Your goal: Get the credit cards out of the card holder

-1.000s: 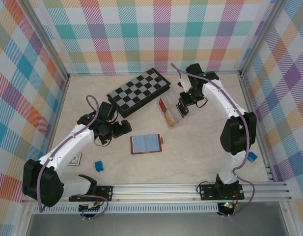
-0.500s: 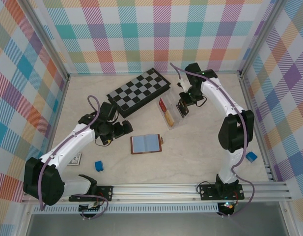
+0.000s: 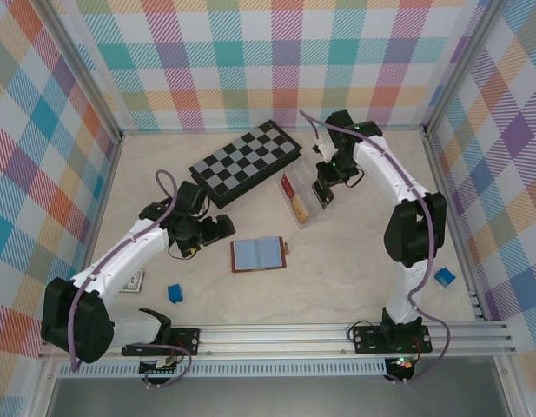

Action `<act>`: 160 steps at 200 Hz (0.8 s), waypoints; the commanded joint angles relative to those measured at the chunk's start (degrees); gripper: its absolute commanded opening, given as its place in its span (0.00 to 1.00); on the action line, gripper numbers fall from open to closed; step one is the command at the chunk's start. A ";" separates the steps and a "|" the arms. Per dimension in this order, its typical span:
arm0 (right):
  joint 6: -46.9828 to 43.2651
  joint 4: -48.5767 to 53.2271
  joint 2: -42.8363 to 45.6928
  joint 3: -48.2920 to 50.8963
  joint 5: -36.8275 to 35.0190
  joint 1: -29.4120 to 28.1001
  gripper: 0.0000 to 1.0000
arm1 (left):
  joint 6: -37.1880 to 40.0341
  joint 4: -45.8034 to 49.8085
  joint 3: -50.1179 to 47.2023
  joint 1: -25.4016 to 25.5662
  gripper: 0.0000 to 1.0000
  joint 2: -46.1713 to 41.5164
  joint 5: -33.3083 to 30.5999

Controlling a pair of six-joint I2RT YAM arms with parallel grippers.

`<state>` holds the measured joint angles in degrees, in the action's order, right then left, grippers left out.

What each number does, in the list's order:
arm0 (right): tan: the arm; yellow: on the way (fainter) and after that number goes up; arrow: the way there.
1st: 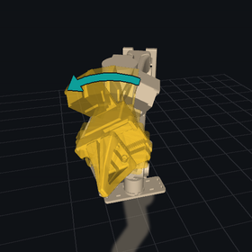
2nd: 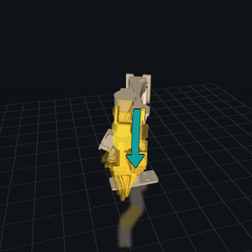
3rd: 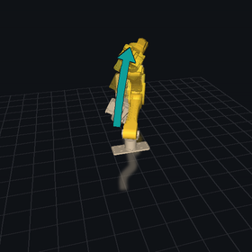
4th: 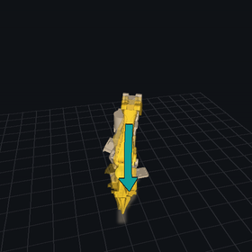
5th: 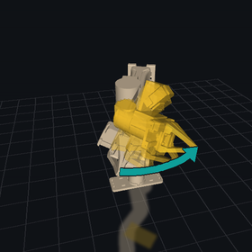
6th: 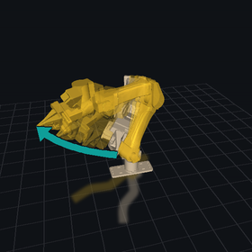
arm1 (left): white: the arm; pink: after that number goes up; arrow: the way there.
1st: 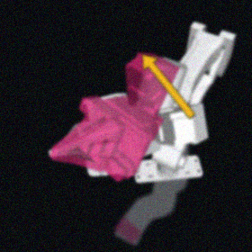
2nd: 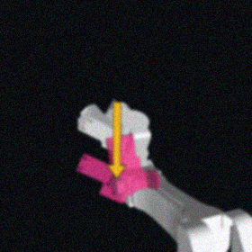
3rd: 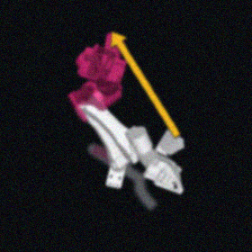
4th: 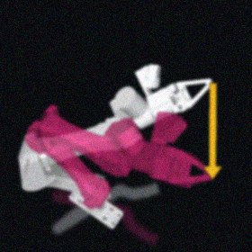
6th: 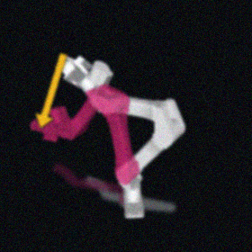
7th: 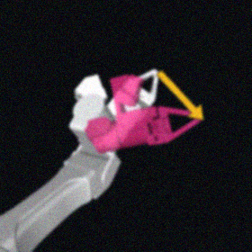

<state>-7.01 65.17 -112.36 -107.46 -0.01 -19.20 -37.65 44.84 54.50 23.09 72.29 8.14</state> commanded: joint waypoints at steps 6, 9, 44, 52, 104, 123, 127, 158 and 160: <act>3.87 0.18 3.51 -1.53 0.75 0.09 0.23 | 0.38 -0.28 -0.96 -0.59 1.00 -0.33 1.41; 4.31 0.02 3.91 -1.35 1.06 0.12 0.24 | 0.31 -0.41 -0.97 -0.59 1.00 -0.39 1.53; 11.43 -3.08 10.57 4.18 7.10 -0.39 0.36 | -1.06 -2.67 -2.38 -0.50 1.00 -0.07 3.55; 12.73 -4.53 12.70 6.70 9.27 -0.88 0.39 | -1.39 -3.26 -2.74 -0.51 0.99 0.13 4.19; 25.47 -16.63 23.23 24.46 17.57 -6.21 0.50 | -3.85 -8.12 -4.66 0.52 0.86 2.96 8.43; 30.23 -20.51 24.24 29.53 17.16 -9.71 0.52 | -4.70 -9.65 -4.86 1.45 0.78 4.52 9.21; 31.00 -21.08 24.21 30.27 17.03 -10.50 0.52 | -4.86 -9.84 -4.85 1.58 0.74 4.79 9.26; 36.96 -25.35 21.64 33.74 14.96 -18.00 0.52 | -5.73 -11.67 -4.58 2.78 0.54 7.62 9.92; 37.21 -25.46 21.34 33.84 14.78 -18.47 0.52 | -5.83 -11.76 -4.56 2.93 0.52 7.83 9.95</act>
<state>22.83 45.93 -89.10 -75.13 14.61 -33.04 -42.22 35.38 50.11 24.86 78.30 16.27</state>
